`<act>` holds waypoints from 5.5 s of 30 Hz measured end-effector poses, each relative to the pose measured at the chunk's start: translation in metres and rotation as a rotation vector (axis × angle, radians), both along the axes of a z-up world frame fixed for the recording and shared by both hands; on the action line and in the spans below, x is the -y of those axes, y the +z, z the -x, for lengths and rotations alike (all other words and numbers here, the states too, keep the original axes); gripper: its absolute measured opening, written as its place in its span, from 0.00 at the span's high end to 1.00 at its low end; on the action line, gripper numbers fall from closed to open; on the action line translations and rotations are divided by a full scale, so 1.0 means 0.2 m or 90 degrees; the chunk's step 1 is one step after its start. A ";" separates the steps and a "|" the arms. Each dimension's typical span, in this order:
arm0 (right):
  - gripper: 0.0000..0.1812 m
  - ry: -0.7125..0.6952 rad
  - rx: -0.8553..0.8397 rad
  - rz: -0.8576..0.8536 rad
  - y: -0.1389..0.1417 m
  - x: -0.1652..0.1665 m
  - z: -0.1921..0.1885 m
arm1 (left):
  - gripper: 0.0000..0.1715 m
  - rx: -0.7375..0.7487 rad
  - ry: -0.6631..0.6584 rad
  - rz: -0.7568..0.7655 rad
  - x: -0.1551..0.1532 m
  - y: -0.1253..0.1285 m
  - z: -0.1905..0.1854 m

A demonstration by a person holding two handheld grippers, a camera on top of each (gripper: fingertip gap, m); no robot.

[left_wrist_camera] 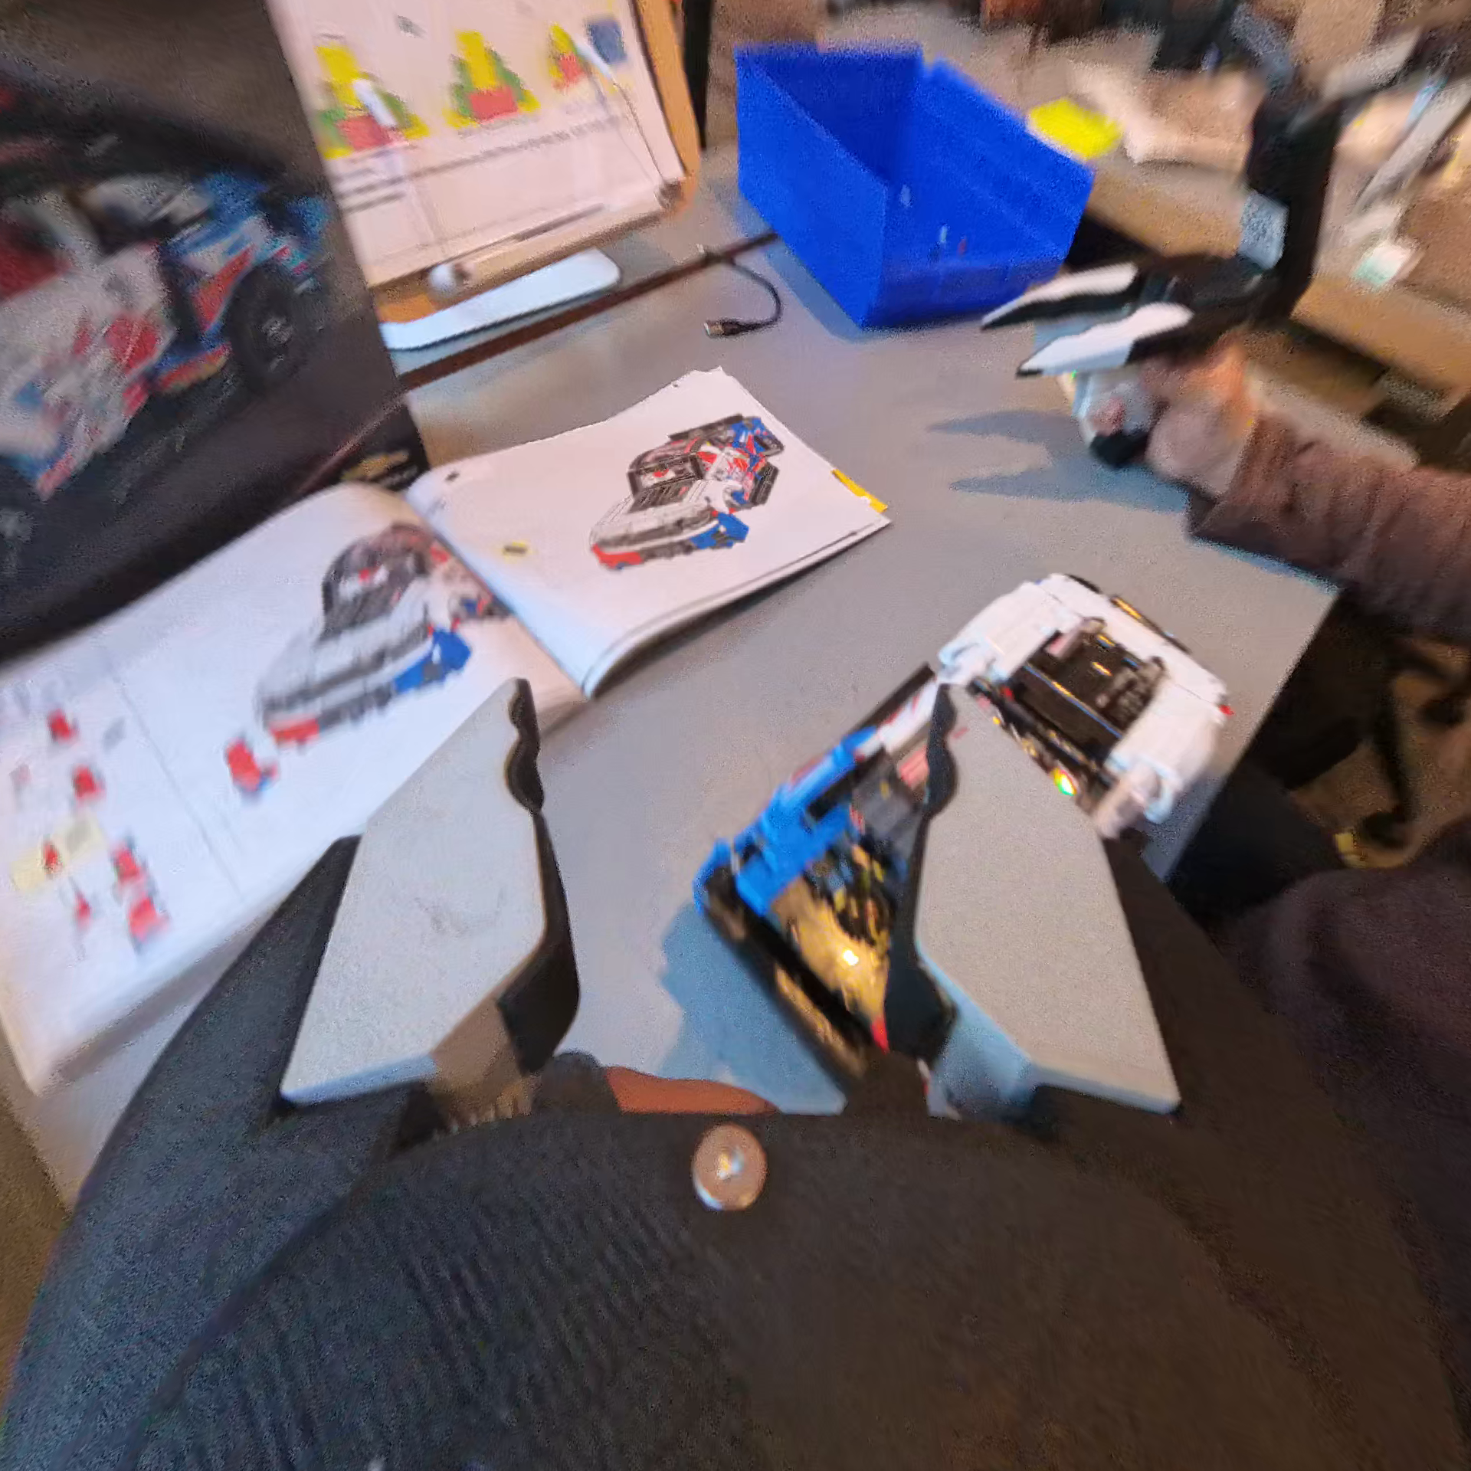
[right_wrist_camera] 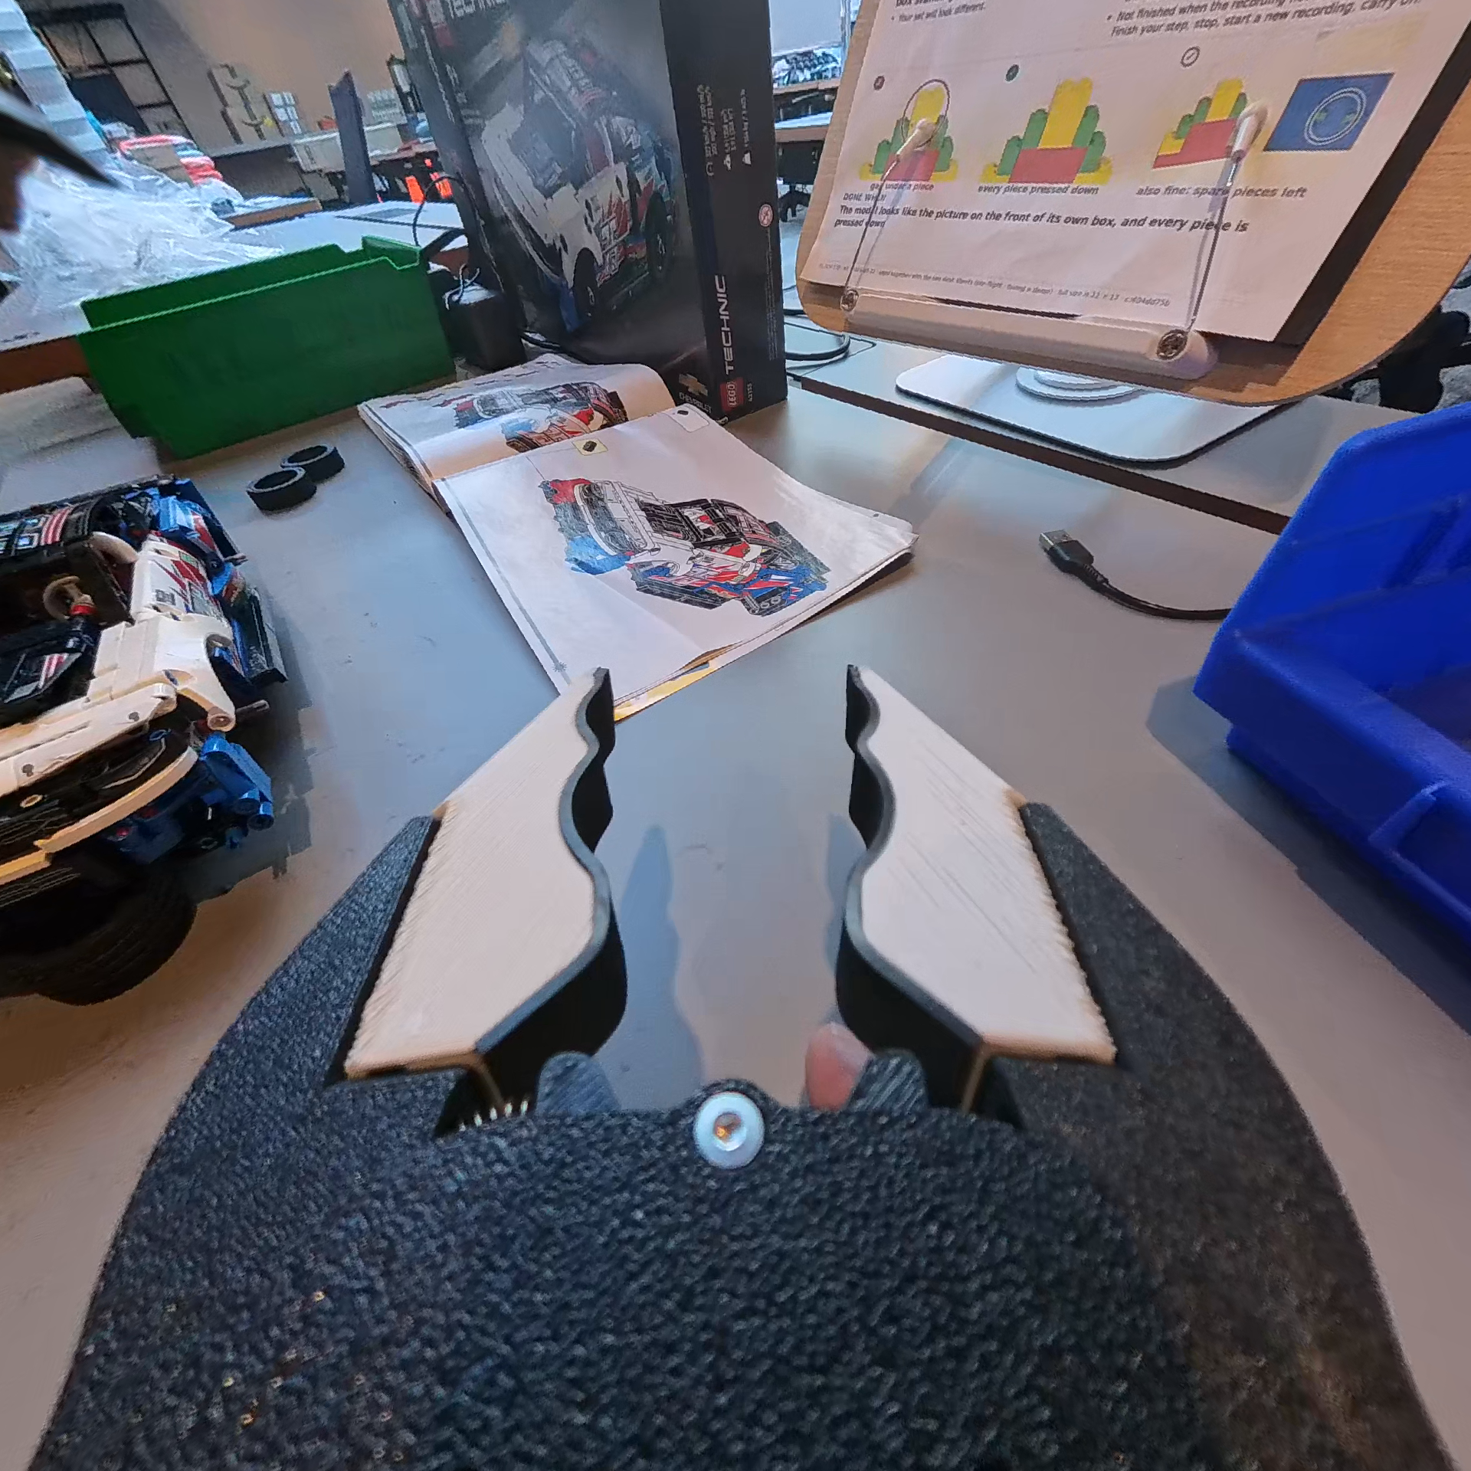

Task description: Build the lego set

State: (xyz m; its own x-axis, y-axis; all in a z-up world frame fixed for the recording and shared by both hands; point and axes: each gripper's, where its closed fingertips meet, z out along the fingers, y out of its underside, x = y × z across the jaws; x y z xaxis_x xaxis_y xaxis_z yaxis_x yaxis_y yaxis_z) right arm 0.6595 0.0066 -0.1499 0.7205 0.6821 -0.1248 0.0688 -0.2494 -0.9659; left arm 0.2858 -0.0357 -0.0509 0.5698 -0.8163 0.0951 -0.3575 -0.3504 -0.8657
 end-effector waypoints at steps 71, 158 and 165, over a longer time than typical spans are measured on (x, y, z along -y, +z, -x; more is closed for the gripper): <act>1.00 0.181 0.156 0.132 0.06 -0.33 0.78 | 0.45 -0.249 -0.198 0.009 -0.47 -0.57 -0.99; 0.83 -0.645 0.217 -0.028 -0.01 0.38 -0.16 | 0.65 -0.274 0.345 -0.090 -0.48 -0.23 2.13; 0.82 -0.672 0.221 0.007 -0.05 0.37 -0.21 | 0.68 -0.401 0.214 0.020 -0.44 -0.42 2.19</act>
State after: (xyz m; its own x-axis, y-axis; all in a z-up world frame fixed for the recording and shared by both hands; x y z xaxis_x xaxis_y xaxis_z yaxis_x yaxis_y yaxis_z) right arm 0.7013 -0.0683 -0.1600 0.9358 -0.2942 0.1944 0.0834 -0.3510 -0.9326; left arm -0.1521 0.0531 -0.1349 0.7441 -0.5893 -0.3149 -0.6550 -0.5506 -0.5175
